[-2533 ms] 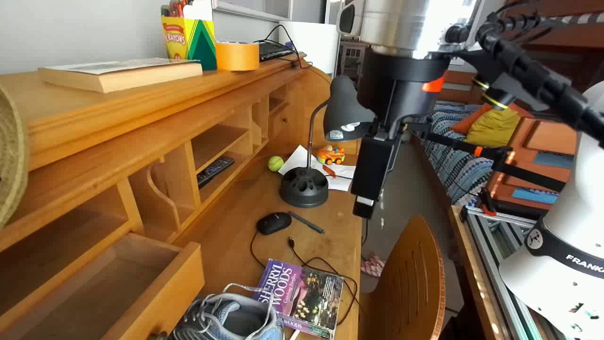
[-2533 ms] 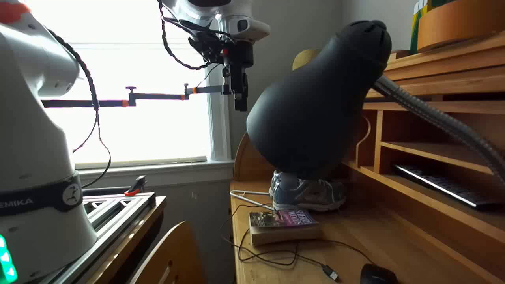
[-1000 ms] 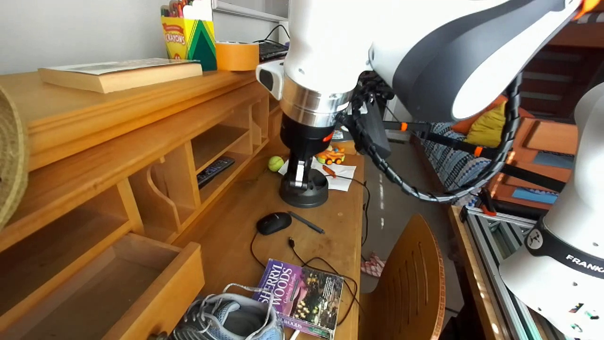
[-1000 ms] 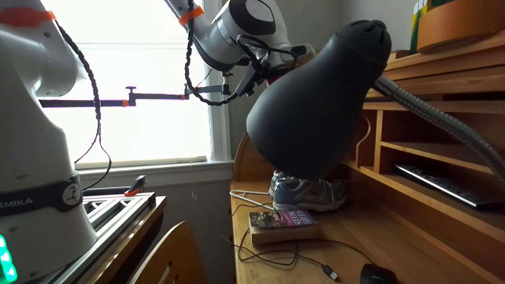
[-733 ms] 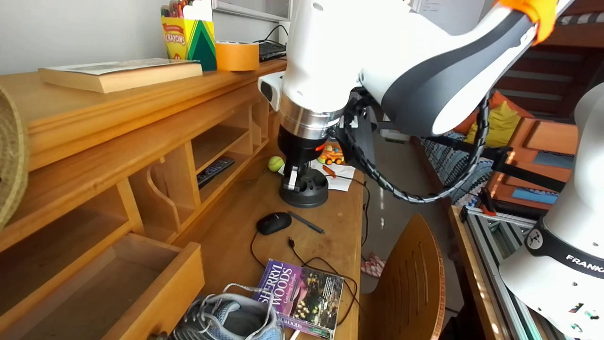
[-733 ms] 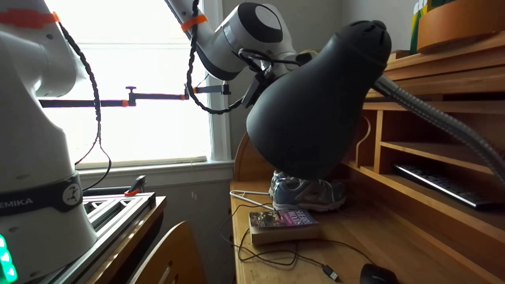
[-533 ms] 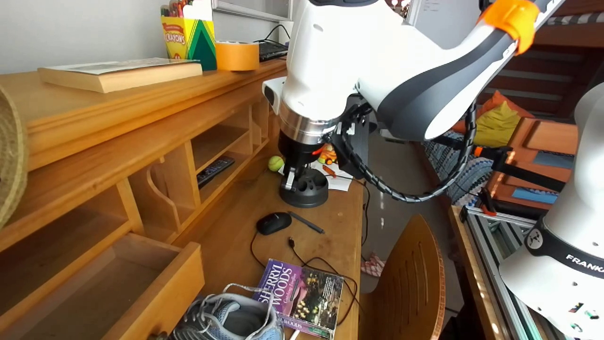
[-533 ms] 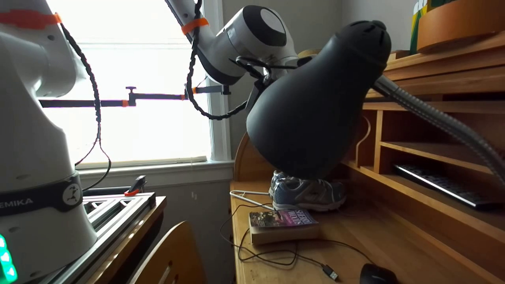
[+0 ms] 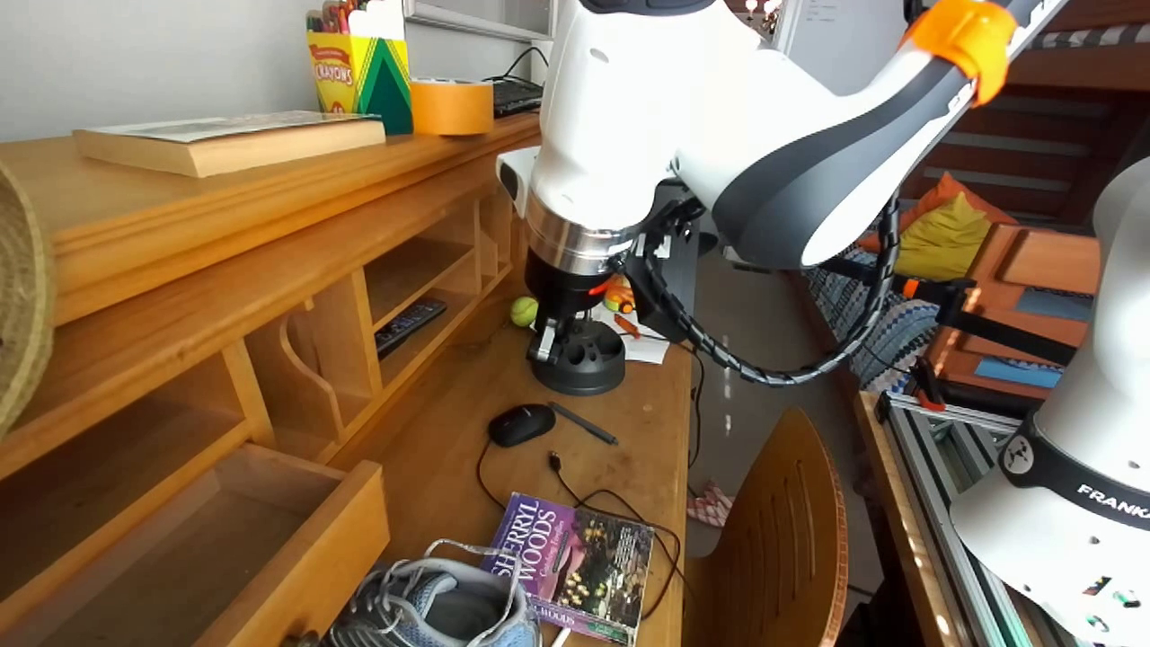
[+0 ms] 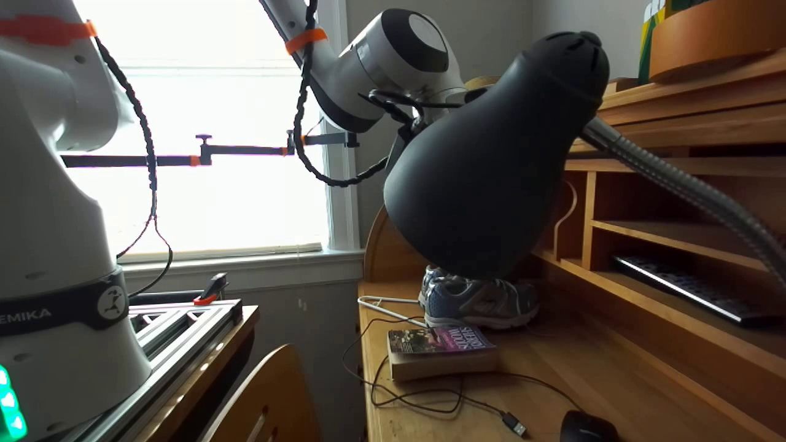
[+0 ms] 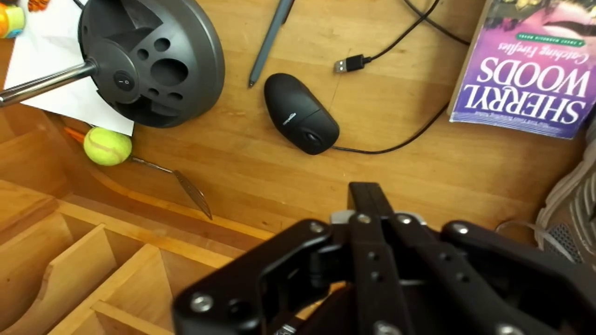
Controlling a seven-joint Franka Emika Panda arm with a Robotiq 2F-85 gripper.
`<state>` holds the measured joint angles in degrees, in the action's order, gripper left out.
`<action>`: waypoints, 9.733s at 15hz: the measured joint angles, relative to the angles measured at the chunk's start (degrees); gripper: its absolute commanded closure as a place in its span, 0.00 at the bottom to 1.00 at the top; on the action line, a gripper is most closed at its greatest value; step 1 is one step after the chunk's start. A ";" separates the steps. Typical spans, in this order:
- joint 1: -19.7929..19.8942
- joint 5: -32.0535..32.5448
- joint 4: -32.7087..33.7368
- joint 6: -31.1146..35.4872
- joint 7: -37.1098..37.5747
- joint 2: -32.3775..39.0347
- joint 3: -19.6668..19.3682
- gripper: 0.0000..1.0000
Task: Right-click on the mouse
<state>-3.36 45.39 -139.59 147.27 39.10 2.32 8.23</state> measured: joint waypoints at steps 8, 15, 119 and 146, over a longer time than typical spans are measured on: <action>1.14 0.44 4.14 5.19 -0.13 8.41 -2.99 1.00; 1.14 4.28 10.41 8.40 6.99 17.59 -6.25 1.00; -2.73 -36.02 -7.71 -1.23 -17.91 -5.83 -3.16 1.00; 0.54 -47.49 -13.53 -20.63 -47.60 -28.10 -11.25 0.00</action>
<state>-2.83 -2.10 -153.12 126.65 -8.50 -25.78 -3.02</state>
